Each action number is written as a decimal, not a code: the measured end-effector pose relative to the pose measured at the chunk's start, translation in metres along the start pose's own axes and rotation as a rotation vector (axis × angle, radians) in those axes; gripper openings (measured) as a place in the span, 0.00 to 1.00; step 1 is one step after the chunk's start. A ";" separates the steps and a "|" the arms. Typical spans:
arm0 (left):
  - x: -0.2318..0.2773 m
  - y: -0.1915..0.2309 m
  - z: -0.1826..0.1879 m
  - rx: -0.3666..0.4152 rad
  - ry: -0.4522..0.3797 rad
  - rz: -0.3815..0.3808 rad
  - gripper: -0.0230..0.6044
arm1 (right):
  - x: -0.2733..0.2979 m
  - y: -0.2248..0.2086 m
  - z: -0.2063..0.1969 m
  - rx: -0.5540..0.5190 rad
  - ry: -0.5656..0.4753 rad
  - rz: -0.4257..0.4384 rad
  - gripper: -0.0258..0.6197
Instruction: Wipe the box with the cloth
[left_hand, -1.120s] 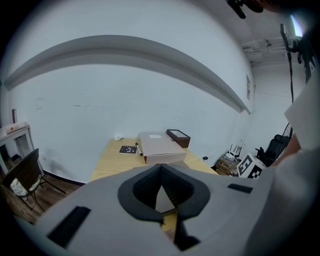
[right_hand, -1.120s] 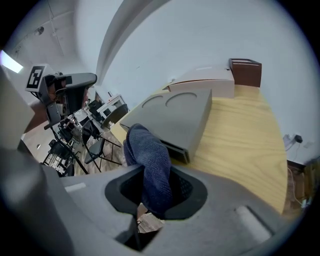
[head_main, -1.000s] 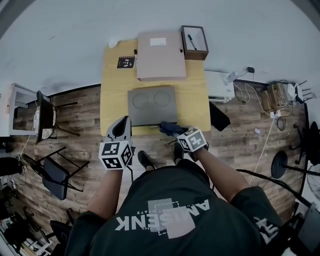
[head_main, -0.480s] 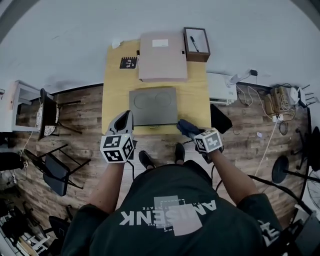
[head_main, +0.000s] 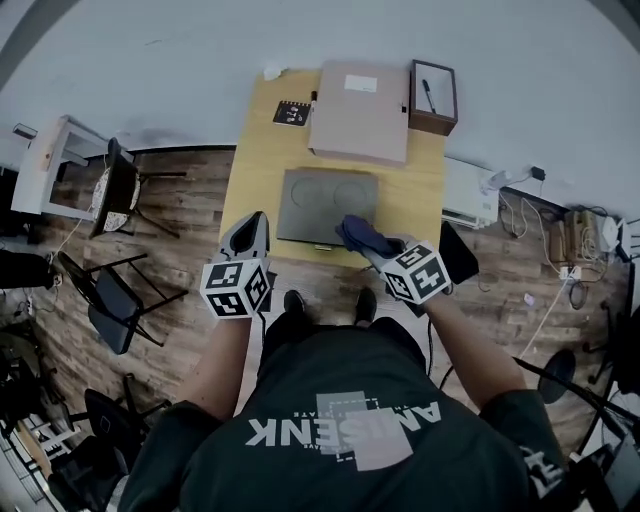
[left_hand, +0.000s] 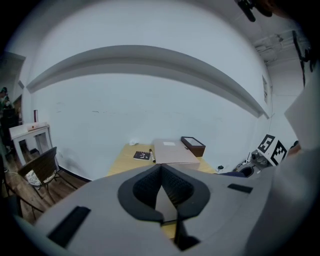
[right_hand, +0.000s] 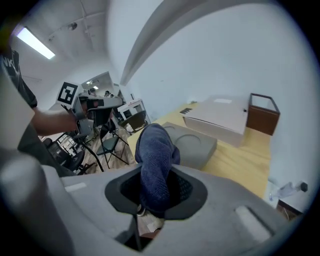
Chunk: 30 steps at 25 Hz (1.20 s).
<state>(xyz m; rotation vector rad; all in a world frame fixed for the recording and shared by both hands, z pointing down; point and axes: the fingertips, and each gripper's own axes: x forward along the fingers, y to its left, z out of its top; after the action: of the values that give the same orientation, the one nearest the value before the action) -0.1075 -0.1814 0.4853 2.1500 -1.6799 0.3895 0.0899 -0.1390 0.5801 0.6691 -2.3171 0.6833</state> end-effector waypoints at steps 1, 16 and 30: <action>-0.004 0.004 0.000 -0.006 -0.005 0.008 0.04 | 0.009 0.010 0.011 -0.018 -0.005 0.024 0.16; -0.054 0.135 0.005 -0.021 -0.024 0.055 0.04 | 0.177 0.099 0.075 -0.026 0.108 -0.037 0.16; -0.032 0.108 0.002 0.047 0.012 -0.055 0.04 | 0.167 0.068 0.043 0.078 0.140 -0.132 0.16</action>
<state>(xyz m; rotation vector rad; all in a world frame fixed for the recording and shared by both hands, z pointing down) -0.2201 -0.1774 0.4832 2.2186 -1.6163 0.4294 -0.0821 -0.1621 0.6445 0.7764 -2.1073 0.7378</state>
